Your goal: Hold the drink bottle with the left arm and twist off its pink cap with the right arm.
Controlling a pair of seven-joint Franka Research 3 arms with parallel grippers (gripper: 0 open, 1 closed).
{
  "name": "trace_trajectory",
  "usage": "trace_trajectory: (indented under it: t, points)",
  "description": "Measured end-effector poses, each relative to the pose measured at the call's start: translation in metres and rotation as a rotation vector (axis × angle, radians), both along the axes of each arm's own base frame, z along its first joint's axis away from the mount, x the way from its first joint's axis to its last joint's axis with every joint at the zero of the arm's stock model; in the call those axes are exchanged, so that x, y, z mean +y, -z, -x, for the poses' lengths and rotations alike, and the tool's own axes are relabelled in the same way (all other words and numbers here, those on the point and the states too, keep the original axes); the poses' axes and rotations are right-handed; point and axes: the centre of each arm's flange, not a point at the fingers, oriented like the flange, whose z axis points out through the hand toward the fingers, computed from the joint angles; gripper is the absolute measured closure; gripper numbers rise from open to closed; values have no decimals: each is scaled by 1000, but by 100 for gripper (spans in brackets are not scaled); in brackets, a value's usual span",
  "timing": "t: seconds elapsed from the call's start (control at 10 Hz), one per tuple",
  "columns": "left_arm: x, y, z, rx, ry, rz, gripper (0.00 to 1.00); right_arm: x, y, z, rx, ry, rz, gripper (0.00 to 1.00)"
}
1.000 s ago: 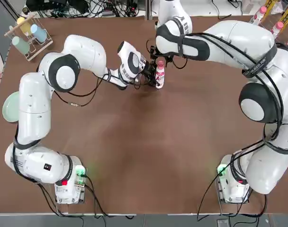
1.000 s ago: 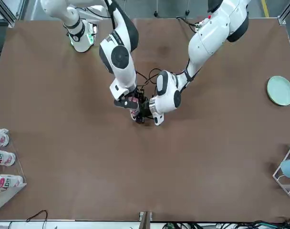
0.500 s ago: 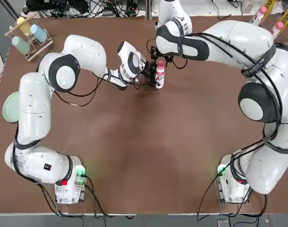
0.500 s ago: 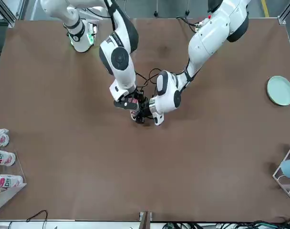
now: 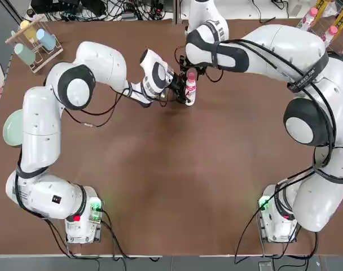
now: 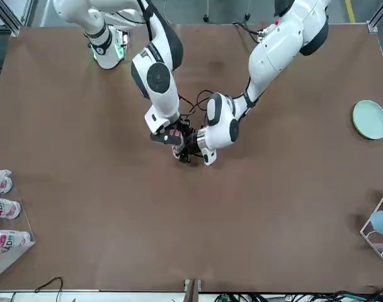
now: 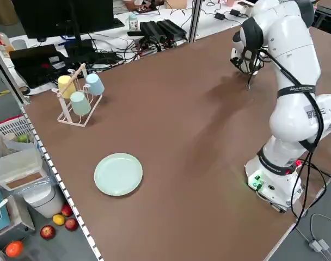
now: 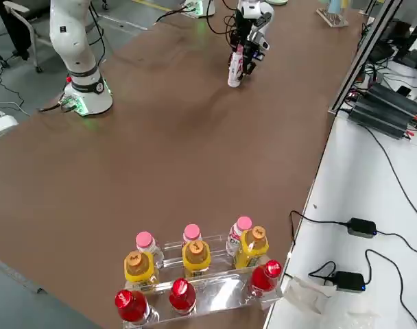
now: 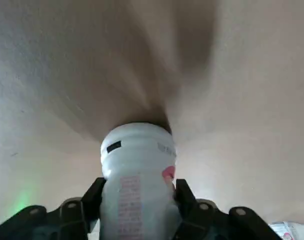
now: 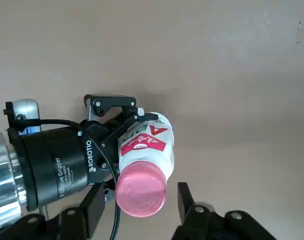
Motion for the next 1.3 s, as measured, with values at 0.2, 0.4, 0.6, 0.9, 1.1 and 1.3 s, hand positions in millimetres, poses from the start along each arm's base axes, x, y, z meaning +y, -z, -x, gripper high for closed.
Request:
trace_trajectory:
  t: [0.2, 0.4, 0.6, 0.9, 1.1, 1.3]
  points:
    - [0, 0, 0, 0, 0, 0, 37, 0, 0, 0, 0, 0, 0, 35]
    - [0, 0, 0, 0, -1, 0, 37, 0, 1, 0, 0, 0, 0, 35]
    - [0, 0, 0, 1, -1, 0, 37, 0, 1, 0, 0, 0, 0, 38]
    - [0, 0, 0, 2, -2, 0, 37, 0, 1, 0, 0, 0, 0, 44]
    - [0, 0, 0, 2, -2, 0, 37, 0, 1, 0, -1, -1, 0, 50]
    - [0, 0, -1, 2, -5, 0, 37, -1, 0, -1, -2, -1, -1, 57]
